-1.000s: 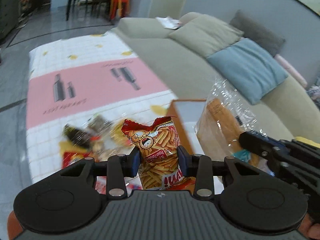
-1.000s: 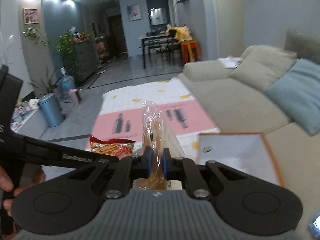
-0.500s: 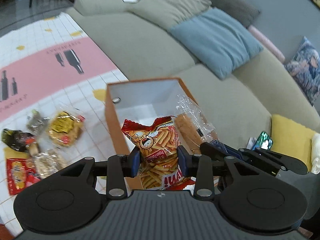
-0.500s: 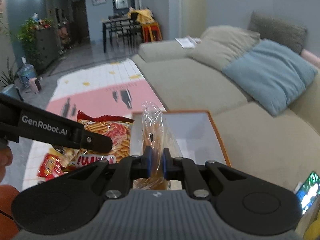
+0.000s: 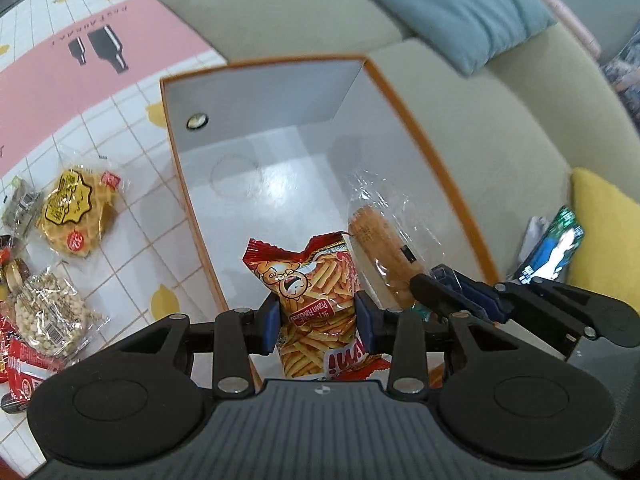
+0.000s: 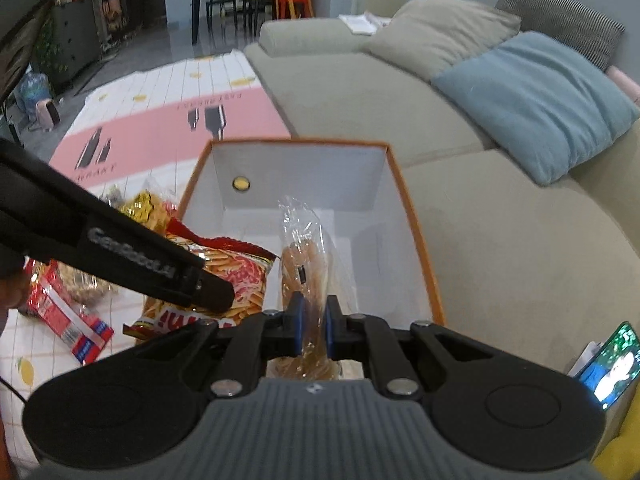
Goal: Organize snacks
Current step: 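Lower both snacks into the box and open both tools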
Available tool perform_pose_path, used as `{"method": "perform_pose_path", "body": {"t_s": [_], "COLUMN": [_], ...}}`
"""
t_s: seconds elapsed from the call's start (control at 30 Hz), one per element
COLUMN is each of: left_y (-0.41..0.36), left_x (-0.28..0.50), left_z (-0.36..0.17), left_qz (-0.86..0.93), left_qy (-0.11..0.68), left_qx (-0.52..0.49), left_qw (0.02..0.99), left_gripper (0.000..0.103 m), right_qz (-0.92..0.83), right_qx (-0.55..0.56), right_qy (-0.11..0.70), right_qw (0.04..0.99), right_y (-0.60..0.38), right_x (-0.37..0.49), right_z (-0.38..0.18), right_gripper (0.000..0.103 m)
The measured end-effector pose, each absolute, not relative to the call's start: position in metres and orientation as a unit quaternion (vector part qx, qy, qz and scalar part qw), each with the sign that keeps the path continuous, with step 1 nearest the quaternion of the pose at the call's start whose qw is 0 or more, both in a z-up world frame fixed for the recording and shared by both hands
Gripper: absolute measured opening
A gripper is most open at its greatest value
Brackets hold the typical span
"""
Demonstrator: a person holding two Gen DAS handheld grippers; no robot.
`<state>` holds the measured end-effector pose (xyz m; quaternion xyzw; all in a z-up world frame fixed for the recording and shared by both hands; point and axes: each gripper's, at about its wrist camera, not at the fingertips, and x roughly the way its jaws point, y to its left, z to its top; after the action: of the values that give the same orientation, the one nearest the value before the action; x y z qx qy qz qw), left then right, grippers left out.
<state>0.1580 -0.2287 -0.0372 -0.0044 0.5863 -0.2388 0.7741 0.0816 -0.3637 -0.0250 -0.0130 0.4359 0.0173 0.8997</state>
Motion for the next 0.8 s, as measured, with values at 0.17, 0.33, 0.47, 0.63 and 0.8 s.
{"method": "perform_pose_path", "body": {"t_s": [0.17, 0.33, 0.47, 0.63, 0.8], "left_y": [-0.235, -0.242, -0.243, -0.240, -0.226], "left_x": [0.164, 0.165, 0.169, 0.168, 0.163], "left_z": [-0.052, -0.057, -0.060, -0.056, -0.032], "left_qz": [-0.221, -0.223, -0.219, -0.232, -0.241], "left_qy": [0.612, 0.624, 0.633, 0.627, 0.588], "left_qx": [0.018, 0.036, 0.038, 0.041, 0.031], "left_qw": [0.759, 0.748, 0.742, 0.742, 0.771], "left_gripper": [0.043, 0.044, 0.047, 0.051, 0.059], "right_qz": [0.043, 0.062, 0.078, 0.089, 0.099], "right_qx": [0.028, 0.057, 0.089, 0.117, 0.131], "right_qy": [0.458, 0.474, 0.492, 0.505, 0.519], "right_qw": [0.887, 0.876, 0.862, 0.851, 0.839], "right_y": [-0.368, -0.368, -0.370, -0.372, -0.370], "right_x": [0.085, 0.085, 0.087, 0.090, 0.095], "right_z": [-0.039, -0.047, -0.056, -0.066, -0.073], "right_gripper": [0.005, 0.005, 0.005, 0.005, 0.005]}}
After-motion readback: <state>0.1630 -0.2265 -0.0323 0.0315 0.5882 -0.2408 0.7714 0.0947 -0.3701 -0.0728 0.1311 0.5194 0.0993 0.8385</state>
